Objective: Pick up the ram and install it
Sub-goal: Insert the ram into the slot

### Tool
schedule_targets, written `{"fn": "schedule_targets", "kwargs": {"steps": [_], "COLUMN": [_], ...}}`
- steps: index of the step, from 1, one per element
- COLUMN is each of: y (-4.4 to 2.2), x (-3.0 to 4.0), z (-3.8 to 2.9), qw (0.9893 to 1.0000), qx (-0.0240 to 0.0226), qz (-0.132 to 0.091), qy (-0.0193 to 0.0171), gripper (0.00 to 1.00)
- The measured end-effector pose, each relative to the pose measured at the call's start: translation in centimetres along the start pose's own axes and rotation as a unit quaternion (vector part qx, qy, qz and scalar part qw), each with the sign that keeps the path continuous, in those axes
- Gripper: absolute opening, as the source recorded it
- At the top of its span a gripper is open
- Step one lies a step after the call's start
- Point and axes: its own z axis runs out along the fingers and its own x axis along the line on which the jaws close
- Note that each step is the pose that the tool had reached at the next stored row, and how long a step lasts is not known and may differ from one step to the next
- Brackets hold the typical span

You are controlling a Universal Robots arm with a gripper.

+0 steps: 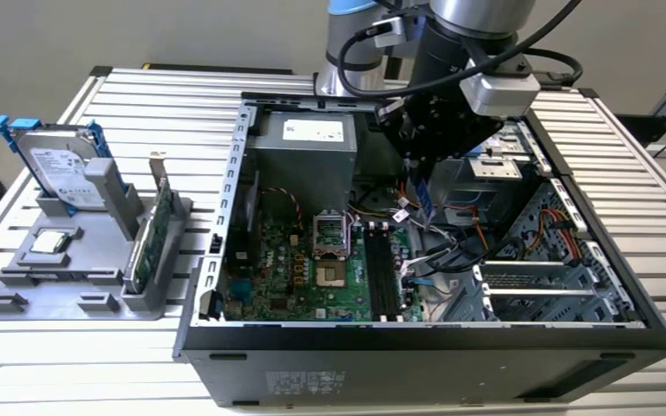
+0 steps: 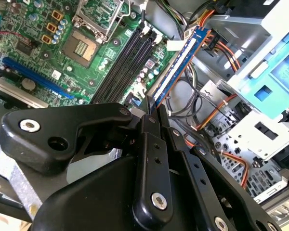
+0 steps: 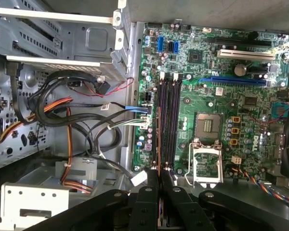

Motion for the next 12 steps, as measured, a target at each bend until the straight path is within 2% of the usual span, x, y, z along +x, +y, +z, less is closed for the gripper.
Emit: {"fn": "schedule_targets", "kwargs": {"steps": [12], "y": [0.00], "x": [0.01], "z": [0.26], "qw": [1.0000], "qx": [0.0000], "qz": [0.000], "qy": [0.0000], "gripper": [0.00]}}
